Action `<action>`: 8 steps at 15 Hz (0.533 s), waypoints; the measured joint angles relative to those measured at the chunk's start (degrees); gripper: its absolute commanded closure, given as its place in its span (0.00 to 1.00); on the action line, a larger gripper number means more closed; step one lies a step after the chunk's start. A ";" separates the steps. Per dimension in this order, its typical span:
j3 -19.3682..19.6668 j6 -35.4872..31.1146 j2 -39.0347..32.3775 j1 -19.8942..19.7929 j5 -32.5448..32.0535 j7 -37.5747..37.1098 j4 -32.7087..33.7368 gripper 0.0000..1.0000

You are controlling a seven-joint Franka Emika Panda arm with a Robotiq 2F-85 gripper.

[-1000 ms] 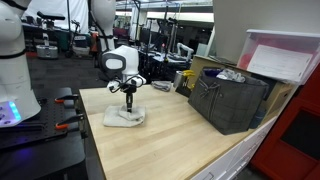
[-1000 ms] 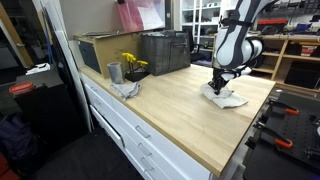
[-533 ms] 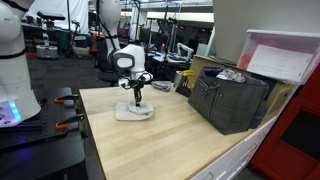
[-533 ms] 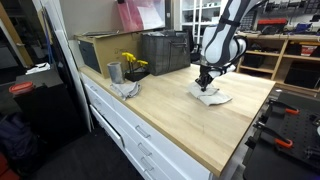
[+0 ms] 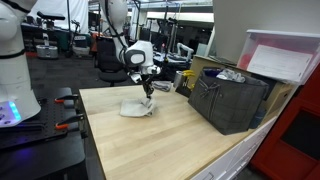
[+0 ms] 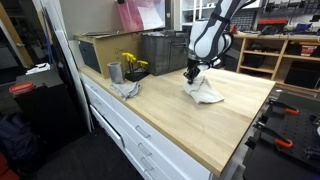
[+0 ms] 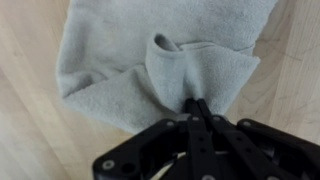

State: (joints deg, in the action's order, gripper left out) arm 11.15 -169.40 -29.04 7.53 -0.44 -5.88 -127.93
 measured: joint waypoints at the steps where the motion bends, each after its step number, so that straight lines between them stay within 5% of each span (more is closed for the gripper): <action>1: 0.23 0.90 -0.09 -0.20 -0.90 0.00 0.54 0.99; 8: 2.16 5.98 0.16 -0.48 -2.96 -1.05 -0.37 0.99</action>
State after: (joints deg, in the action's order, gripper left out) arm 13.31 -163.42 -28.88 7.05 -3.39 -6.92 -128.30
